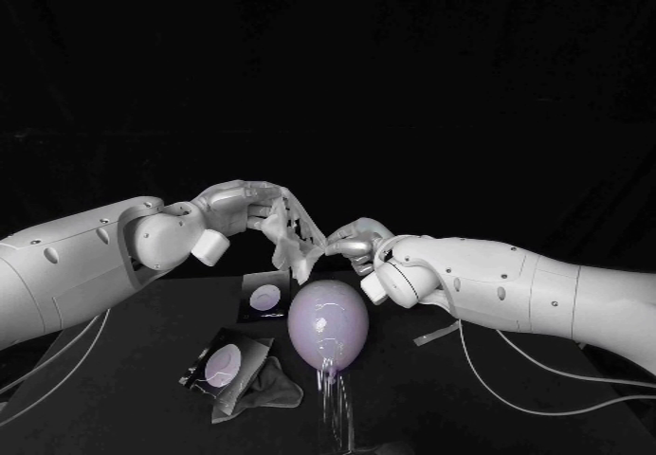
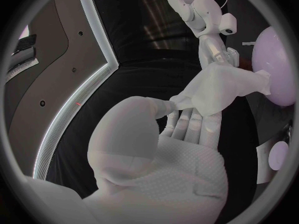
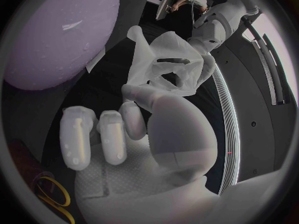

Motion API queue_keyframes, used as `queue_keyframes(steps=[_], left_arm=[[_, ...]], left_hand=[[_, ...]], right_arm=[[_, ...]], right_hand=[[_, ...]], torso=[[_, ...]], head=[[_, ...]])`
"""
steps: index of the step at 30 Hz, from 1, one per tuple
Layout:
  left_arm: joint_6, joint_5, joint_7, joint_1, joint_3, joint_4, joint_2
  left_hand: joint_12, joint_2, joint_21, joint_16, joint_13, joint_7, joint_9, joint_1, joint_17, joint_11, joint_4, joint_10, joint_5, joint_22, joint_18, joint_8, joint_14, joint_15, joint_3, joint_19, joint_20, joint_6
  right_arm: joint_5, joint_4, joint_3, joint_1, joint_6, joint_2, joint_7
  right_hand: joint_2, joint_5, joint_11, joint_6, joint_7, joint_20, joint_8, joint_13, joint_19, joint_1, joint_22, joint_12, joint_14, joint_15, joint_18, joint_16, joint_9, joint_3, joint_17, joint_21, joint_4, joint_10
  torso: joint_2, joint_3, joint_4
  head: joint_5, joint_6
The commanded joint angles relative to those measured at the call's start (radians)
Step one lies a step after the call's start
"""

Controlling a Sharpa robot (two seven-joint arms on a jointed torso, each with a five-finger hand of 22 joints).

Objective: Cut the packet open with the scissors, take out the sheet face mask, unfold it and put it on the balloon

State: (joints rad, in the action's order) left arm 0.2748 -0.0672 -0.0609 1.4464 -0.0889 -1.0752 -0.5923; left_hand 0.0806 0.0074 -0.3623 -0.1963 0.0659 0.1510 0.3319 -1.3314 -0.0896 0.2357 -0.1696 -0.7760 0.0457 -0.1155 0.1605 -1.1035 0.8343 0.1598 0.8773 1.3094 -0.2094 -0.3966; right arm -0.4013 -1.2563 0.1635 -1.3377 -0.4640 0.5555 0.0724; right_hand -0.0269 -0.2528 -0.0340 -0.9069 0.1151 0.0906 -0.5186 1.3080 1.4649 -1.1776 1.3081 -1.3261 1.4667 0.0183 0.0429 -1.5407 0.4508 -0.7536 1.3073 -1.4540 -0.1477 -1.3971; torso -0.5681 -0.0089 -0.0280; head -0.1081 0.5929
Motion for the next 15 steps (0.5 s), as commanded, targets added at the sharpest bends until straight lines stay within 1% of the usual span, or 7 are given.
queue_keyframes(steps=[1, 6, 7, 8, 9, 15], left_arm=[[0.002, 0.008, -0.014, 0.002, 0.002, -0.001, 0.001], [-0.017, 0.060, -0.028, 0.002, 0.002, -0.004, -0.004], [-0.020, 0.071, -0.031, 0.002, 0.002, -0.005, -0.005], [-0.028, 0.090, -0.037, 0.002, 0.002, -0.006, -0.007], [-0.035, 0.105, -0.042, 0.002, 0.002, -0.008, -0.009], [-0.076, 0.193, -0.073, 0.002, 0.001, -0.016, -0.021]], left_hand=[[-0.007, -0.002, -0.005, 0.004, -0.001, 0.132, 0.083, -0.008, -0.001, -0.007, 0.005, 0.003, 0.003, -0.002, 0.019, -0.044, 0.006, -0.002, -0.004, 0.010, 0.000, -0.005], [-0.005, -0.013, -0.009, 0.007, 0.000, 0.129, 0.073, -0.014, -0.002, -0.010, 0.018, -0.003, 0.003, -0.003, 0.019, -0.035, 0.010, -0.004, -0.008, 0.011, 0.003, -0.018], [-0.004, -0.019, -0.007, 0.008, 0.000, 0.127, 0.064, -0.015, -0.003, -0.011, 0.022, -0.008, 0.003, -0.001, 0.017, -0.025, 0.012, -0.004, -0.015, 0.001, 0.004, -0.036], [-0.004, -0.021, -0.006, 0.010, 0.000, 0.126, 0.058, -0.015, -0.003, -0.012, 0.024, -0.010, 0.003, 0.000, 0.017, -0.017, 0.013, -0.004, -0.020, -0.004, 0.004, -0.045], [-0.004, -0.022, -0.007, 0.011, -0.001, 0.124, 0.050, -0.016, -0.003, -0.012, 0.024, -0.011, 0.003, 0.000, 0.016, -0.008, 0.014, -0.004, -0.026, -0.007, 0.005, -0.055], [-0.005, -0.028, -0.014, 0.014, -0.001, 0.118, 0.025, -0.023, -0.006, -0.016, 0.030, -0.017, 0.003, -0.001, 0.015, 0.024, 0.021, -0.006, -0.050, -0.019, 0.007, -0.092]], right_arm=[[0.017, -0.006, 0.000, 0.000, -0.023, 0.004, -0.055], [0.026, -0.020, 0.000, 0.000, -0.038, 0.017, -0.080], [0.027, -0.023, -0.001, 0.000, -0.039, 0.020, -0.085], [0.031, -0.029, -0.001, 0.000, -0.041, 0.026, -0.094], [0.034, -0.034, -0.001, 0.000, -0.042, 0.031, -0.100], [0.046, -0.068, -0.006, -0.002, -0.051, 0.066, -0.135]], right_hand=[[0.011, 0.011, -0.001, -0.010, 0.000, -0.008, -0.008, 0.055, 0.036, 0.003, 0.224, -0.005, 0.093, 0.010, -0.013, -0.008, 0.009, -0.007, 0.238, -0.006, -0.002, -0.010], [0.011, 0.031, 0.002, -0.013, -0.003, -0.011, -0.014, 0.057, 0.038, 0.006, 0.225, -0.008, 0.094, 0.012, -0.014, -0.010, 0.012, -0.014, 0.240, -0.010, -0.007, -0.014], [0.011, 0.034, 0.002, -0.013, -0.003, -0.011, -0.015, 0.056, 0.038, 0.006, 0.225, -0.007, 0.094, 0.013, -0.014, -0.010, 0.012, -0.015, 0.240, -0.010, -0.007, -0.014], [0.011, 0.043, 0.003, -0.013, -0.004, -0.012, -0.017, 0.057, 0.037, 0.007, 0.224, -0.008, 0.094, 0.013, -0.014, -0.010, 0.013, -0.018, 0.240, -0.008, -0.009, -0.015], [0.011, 0.043, 0.003, -0.013, -0.004, -0.012, -0.017, 0.057, 0.037, 0.007, 0.224, -0.008, 0.094, 0.013, -0.014, -0.010, 0.013, -0.018, 0.240, -0.008, -0.009, -0.015], [0.011, 0.052, 0.003, -0.012, -0.005, -0.012, -0.019, 0.058, 0.036, 0.007, 0.224, -0.009, 0.093, 0.014, -0.013, -0.009, 0.013, -0.022, 0.239, -0.007, -0.013, -0.015]], torso=[[0.000, -0.0002, 0.0000], [0.000, 0.0001, 0.0002], [0.000, 0.0001, 0.0002], [0.000, 0.0001, 0.0002], [0.000, 0.0002, 0.0005], [0.001, 0.0001, 0.0002]], head=[[0.000, 0.000], [0.000, -0.001], [0.000, -0.001], [0.000, -0.001], [0.000, -0.001], [0.001, -0.001]])
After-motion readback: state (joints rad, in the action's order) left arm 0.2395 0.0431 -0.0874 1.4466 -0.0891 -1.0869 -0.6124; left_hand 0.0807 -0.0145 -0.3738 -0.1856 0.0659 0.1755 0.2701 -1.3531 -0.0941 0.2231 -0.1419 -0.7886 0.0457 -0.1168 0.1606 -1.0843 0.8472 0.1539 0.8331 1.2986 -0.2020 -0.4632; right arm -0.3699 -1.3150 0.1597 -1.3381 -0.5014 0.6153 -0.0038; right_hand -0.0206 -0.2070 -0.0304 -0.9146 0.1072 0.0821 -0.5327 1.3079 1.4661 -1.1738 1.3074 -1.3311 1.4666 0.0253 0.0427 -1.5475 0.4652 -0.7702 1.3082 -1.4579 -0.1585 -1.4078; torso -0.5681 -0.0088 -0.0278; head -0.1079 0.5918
